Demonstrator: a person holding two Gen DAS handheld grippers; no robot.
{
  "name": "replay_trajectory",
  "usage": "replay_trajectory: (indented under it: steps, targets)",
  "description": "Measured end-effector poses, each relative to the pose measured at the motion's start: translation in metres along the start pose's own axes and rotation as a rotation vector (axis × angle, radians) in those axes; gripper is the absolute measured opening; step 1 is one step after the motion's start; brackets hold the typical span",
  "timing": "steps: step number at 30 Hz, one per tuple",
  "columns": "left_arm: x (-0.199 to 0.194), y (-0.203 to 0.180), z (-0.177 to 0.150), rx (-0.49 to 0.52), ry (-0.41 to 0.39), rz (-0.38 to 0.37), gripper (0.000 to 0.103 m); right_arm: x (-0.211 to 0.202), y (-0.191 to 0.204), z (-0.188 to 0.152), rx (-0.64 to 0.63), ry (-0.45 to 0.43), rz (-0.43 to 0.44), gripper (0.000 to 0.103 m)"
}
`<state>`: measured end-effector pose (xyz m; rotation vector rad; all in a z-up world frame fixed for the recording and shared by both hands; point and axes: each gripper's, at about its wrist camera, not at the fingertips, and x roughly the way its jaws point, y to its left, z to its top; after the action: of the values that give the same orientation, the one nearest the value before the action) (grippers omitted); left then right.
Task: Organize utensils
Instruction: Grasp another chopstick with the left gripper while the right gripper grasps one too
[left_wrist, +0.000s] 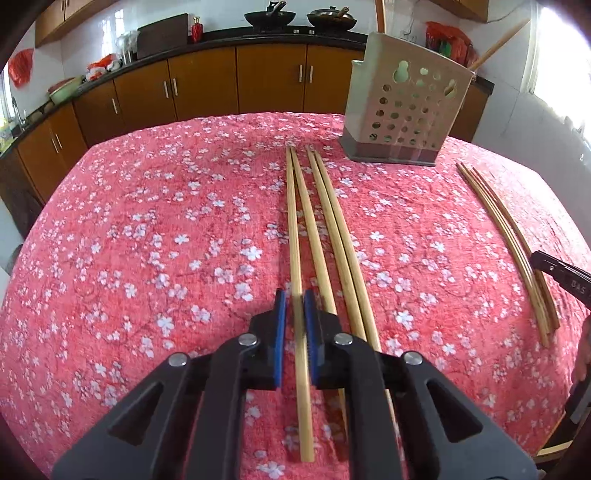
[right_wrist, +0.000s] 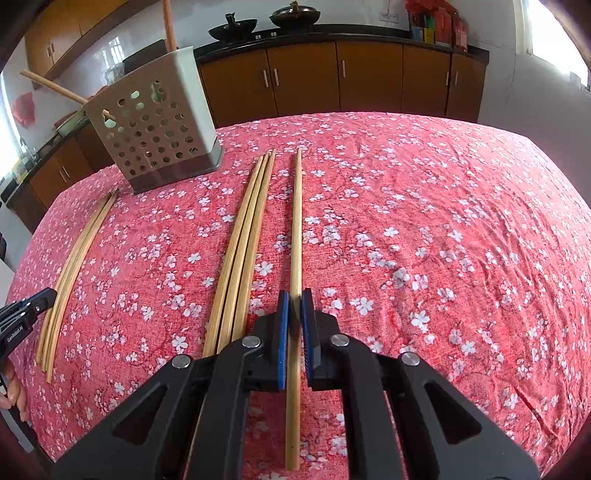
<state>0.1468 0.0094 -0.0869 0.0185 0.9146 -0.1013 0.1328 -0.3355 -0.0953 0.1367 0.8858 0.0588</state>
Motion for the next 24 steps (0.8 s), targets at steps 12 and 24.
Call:
replay_trajectory:
  steps: [12,24]
  targets:
    - [0.017,0.059,0.022,-0.105,-0.013,0.027,0.008,0.021,-0.026,0.027,0.043,-0.022,-0.062,0.008]
    - [0.018,0.071,0.024,-0.155,-0.019,-0.016,0.008,0.025,-0.028,0.030,0.045,-0.021,-0.062,0.008]
